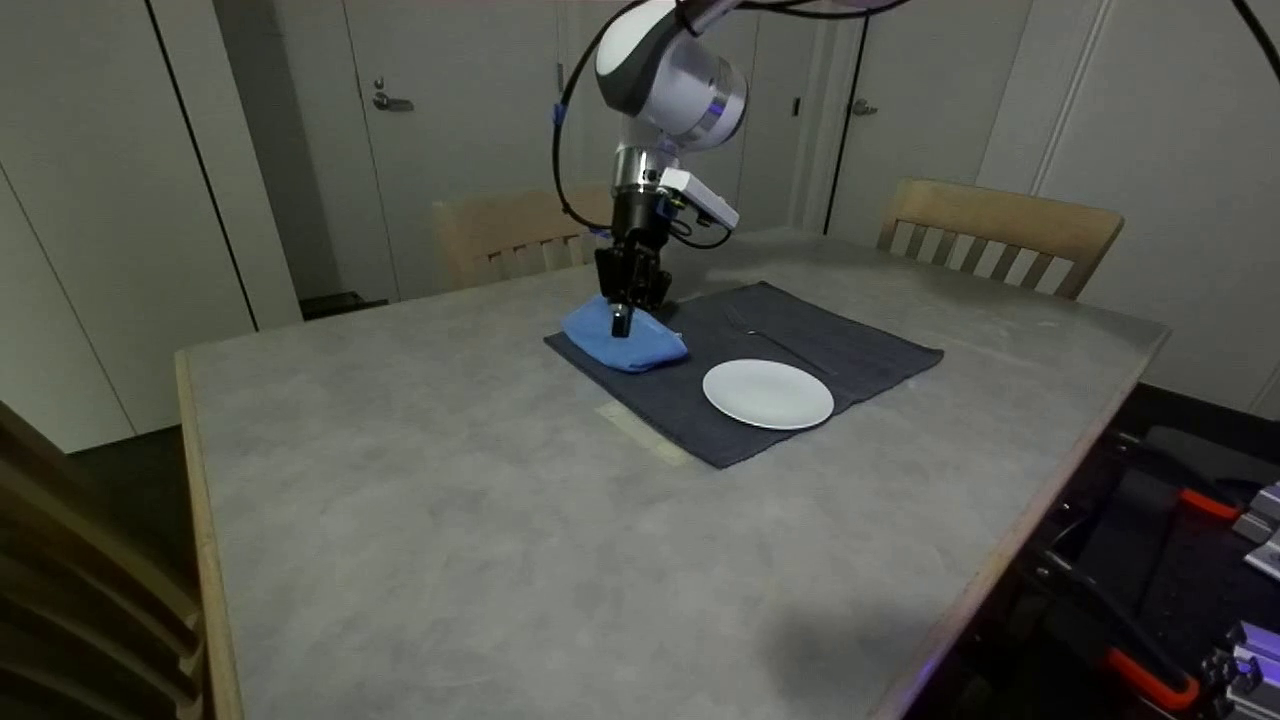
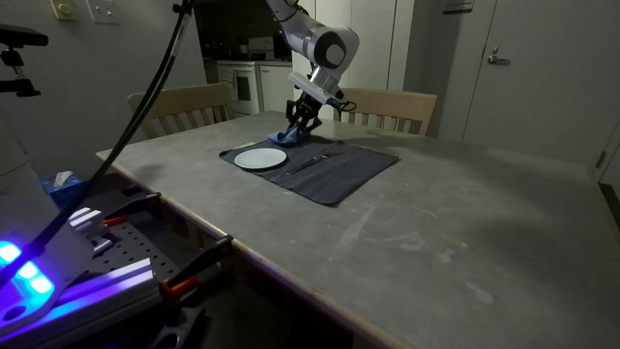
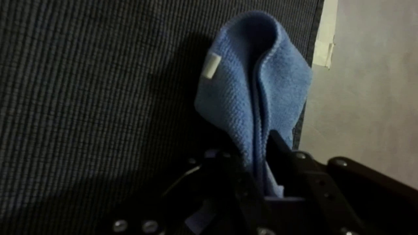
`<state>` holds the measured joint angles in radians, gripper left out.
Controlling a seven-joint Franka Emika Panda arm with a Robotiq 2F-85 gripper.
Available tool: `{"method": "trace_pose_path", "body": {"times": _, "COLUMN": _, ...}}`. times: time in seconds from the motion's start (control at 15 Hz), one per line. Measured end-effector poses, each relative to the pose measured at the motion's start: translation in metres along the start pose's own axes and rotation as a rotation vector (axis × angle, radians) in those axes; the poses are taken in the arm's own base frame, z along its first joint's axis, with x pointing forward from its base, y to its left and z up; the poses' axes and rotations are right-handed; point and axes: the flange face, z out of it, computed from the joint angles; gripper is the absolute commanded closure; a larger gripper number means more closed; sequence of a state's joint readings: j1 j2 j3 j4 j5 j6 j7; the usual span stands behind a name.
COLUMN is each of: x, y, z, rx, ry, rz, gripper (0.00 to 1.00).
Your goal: Take the cloth and wipe the plate
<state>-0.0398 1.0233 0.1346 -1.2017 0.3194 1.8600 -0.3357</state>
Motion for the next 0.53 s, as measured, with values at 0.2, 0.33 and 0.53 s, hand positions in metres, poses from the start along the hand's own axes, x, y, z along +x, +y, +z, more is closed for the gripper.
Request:
{"method": "trace_pose_path", "body": {"times": 0.2, "x": -0.004, "y": -0.013, "z": -0.019, "rx": -0.024, "ry": 0.013, "rz": -0.004, "gripper": 0.16}}
{"method": "trace_pose_path", "body": {"times": 0.33, "x": -0.011, "y": -0.029, "z": -0.041, "rx": -0.051, "ry": 0.028, "rz": -0.007, "gripper": 0.03}}
{"method": "trace_pose_path", "body": {"times": 0.53, "x": -0.025, "y": -0.055, "z": -0.068, "rx": -0.099, "ry": 0.037, "rz": 0.007, "gripper": 0.0}}
